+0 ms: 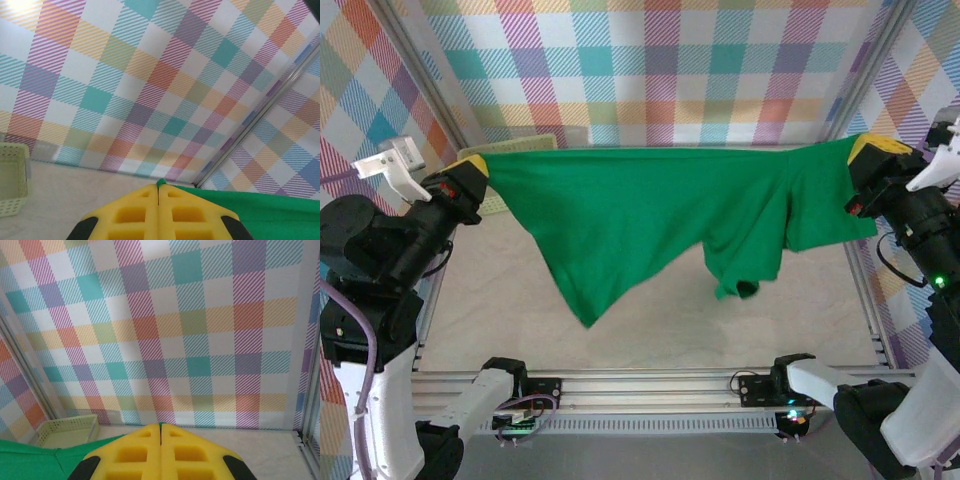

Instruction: Fold the inside-out t-shirt

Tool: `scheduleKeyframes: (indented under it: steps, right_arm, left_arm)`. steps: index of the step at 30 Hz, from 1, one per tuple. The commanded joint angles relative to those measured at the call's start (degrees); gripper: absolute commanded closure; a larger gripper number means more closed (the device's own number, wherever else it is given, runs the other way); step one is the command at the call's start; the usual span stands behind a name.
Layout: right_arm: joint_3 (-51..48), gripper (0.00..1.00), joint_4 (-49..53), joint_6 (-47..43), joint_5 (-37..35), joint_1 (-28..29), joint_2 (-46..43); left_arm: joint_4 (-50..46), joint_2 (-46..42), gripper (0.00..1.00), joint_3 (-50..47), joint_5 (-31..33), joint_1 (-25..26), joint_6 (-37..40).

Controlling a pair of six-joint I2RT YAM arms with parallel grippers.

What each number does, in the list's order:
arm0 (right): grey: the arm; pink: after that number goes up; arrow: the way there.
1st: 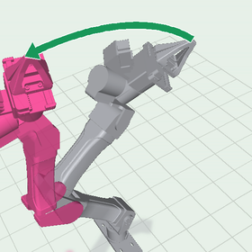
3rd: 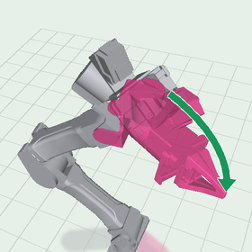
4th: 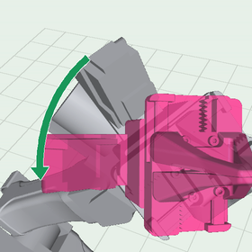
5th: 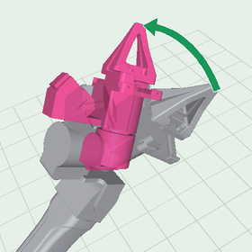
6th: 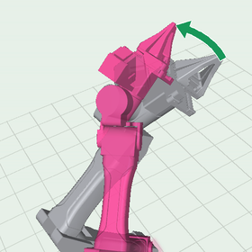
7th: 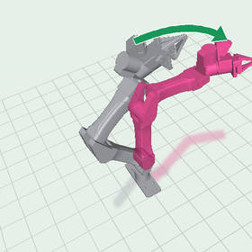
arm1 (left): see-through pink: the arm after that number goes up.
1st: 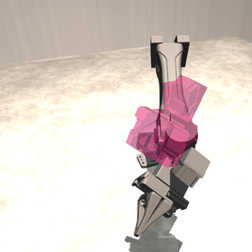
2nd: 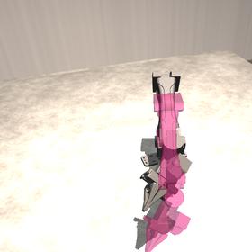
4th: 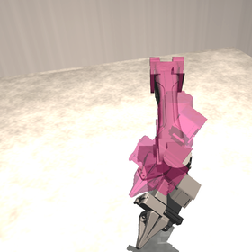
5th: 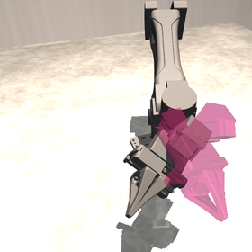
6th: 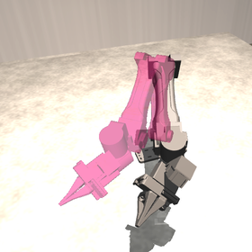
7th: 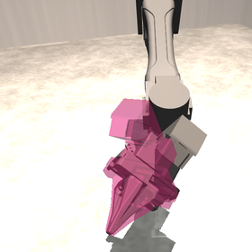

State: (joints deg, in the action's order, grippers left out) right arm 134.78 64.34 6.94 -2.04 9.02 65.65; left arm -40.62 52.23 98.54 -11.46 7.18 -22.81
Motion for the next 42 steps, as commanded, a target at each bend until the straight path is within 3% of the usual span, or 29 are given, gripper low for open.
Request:
scheduleKeyframes:
  steps: [1,12,16,22,26,29,34,38,42]
  right_arm:
    - [0.0,1.0,-2.6,-2.23,-6.28,-0.58,4.31]
    - [-6.94,1.0,-11.48,-6.68,-13.72,-0.8,17.67]
    - [0.48,1.0,-12.09,-7.19,-14.86,-1.32,25.95]
    - [22.3,1.0,-10.55,-8.08,-14.5,-1.98,37.89]
    - [17.1,1.0,-18.06,-8.16,-12.43,-1.99,34.02]
    - [7.01,1.0,-22.3,-8.91,-9.56,-2.05,27.91]
    - [-9.61,1.0,-18.79,-5.86,-4.59,-1.98,20.61]
    - [-32.99,1.0,-18.1,1.73,1.46,-2.02,11.76]
    - [-58.71,1.0,-20.5,10.66,7.92,-1.99,3.27]
  left_arm:
    - [-2.5,5.07,1.0,1.9,3.43,-1.08,1.7]
    - [-6.01,27.68,1.0,10.37,7.86,-1.18,2.09]
    - [-6.66,35.09,1.0,16.91,9.7,-1.04,2.38]
    - [-8.59,43.74,1.0,34.57,11.93,-1.15,4.85]
    - [-7.61,44.81,1.0,41.35,11.55,-1.16,6.83]
    - [-4.19,40.72,1.0,35.39,10.39,-1.2,7.91]
    - [3.52,30.32,1.0,11.16,2.15,-1.09,5.34]
    - [13.59,20.36,1.0,-15.82,-2.24,0.65,-0.38]
    - [19.38,14.56,1.0,-36.13,-3.71,4.94,-3.93]
